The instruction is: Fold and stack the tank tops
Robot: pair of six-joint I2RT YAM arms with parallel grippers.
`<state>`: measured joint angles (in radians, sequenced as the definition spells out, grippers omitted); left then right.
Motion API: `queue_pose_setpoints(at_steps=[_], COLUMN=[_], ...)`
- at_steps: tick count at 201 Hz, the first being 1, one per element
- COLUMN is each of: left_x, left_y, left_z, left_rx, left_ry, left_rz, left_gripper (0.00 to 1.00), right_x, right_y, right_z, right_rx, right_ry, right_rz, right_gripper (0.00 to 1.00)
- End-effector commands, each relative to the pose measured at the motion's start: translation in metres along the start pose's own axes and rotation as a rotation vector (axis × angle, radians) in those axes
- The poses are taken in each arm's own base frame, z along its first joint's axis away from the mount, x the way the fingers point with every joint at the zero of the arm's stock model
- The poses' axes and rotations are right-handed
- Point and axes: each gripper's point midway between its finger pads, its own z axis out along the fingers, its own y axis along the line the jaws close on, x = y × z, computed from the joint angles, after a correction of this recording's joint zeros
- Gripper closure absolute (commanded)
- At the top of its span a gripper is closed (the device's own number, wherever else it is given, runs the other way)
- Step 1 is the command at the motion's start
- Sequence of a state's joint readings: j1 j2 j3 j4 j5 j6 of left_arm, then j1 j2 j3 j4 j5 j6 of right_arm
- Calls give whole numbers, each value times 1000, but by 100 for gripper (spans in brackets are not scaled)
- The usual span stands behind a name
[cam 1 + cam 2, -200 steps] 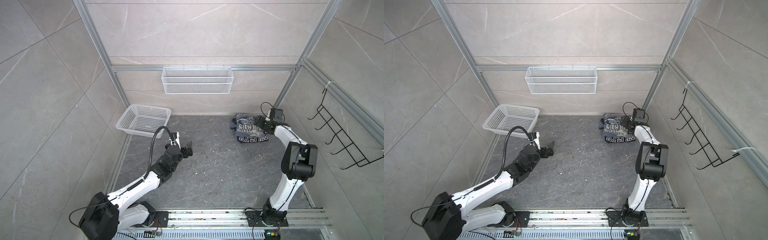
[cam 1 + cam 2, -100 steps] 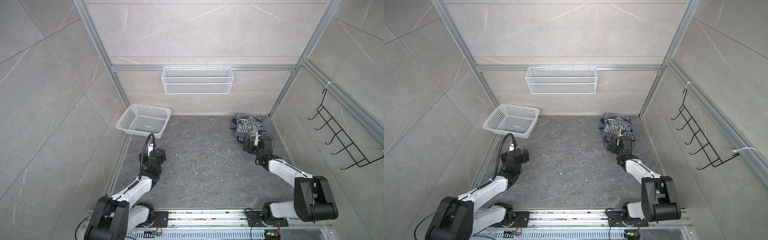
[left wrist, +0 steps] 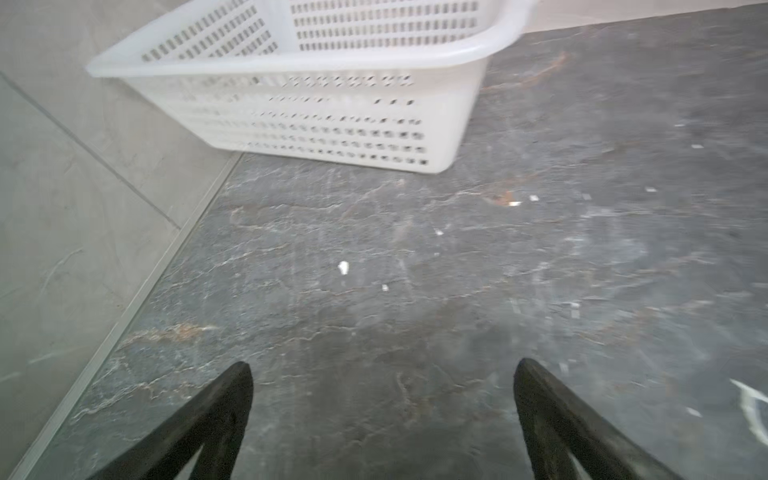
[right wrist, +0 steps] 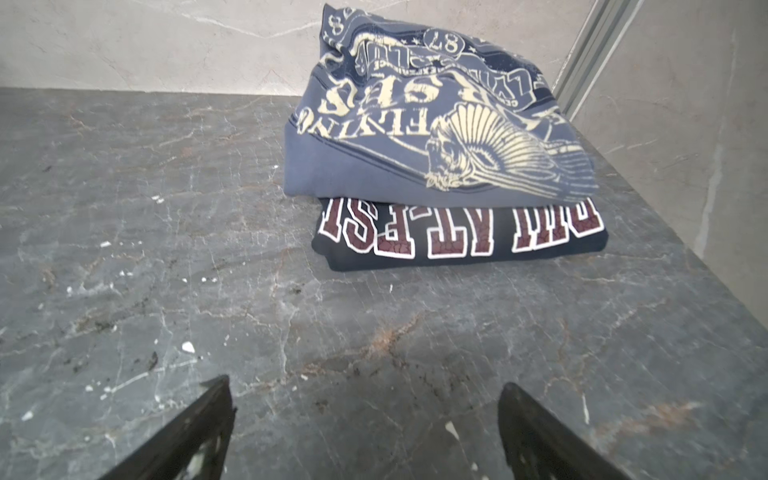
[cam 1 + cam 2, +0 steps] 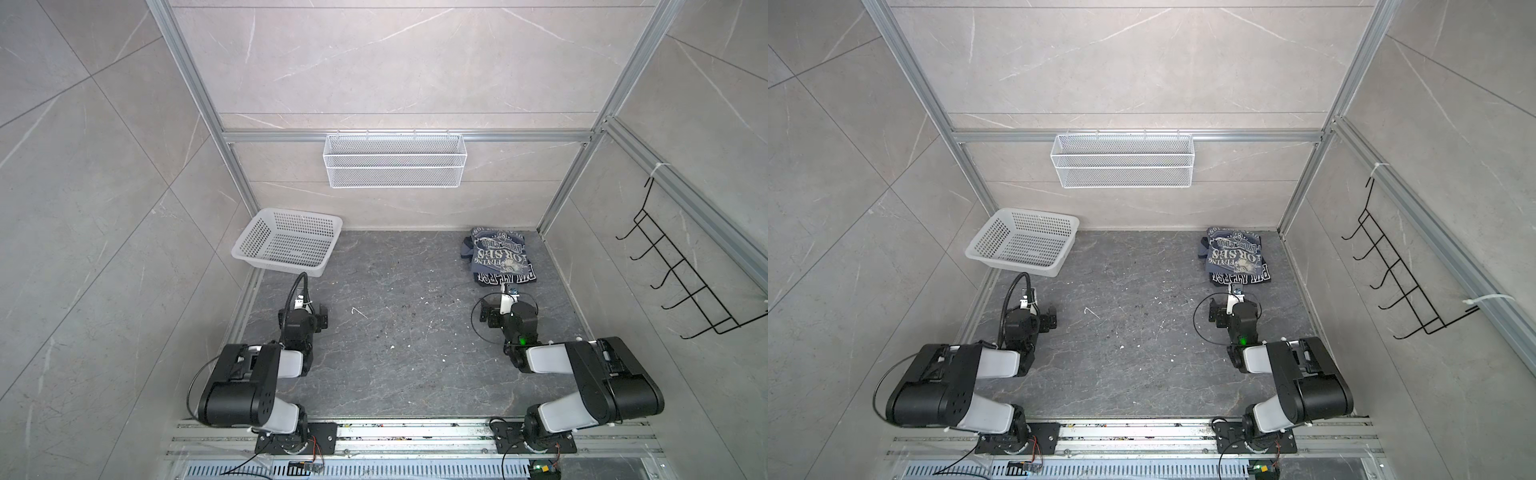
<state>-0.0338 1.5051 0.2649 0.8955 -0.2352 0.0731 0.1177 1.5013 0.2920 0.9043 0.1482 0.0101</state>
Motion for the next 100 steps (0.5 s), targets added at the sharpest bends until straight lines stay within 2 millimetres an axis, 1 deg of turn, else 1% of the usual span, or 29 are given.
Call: queue_pose_setpoints(at_steps=[1,11,20,30,41,100], left_x=[-35,-36,-33,-35,-32,-34], left_y=[-4,-4,0,6,6,7], left_z=[4,5,7,9,8,8], left_rx=[47,47,24,-4,-2,-10], left_ry=[-108,-110,-75,-87,-69,-78], left_rz=[-61,-65,-80,-93,-95,-94], left_gripper=[0,0,0,0,0,0], right_x=[-18,-20,-20,-19,-19,-20], right_y=[-12,-11,-12,-11,-11,-9], right_z=[6,6,7,7,7,6], right_rx=[83,85,88,83,82,87], right_ry=[-45,-43,-42,-42,-38,-43], right_rz=[24,23,26,21,22,11], right_gripper=[1,1,1,1,1,1])
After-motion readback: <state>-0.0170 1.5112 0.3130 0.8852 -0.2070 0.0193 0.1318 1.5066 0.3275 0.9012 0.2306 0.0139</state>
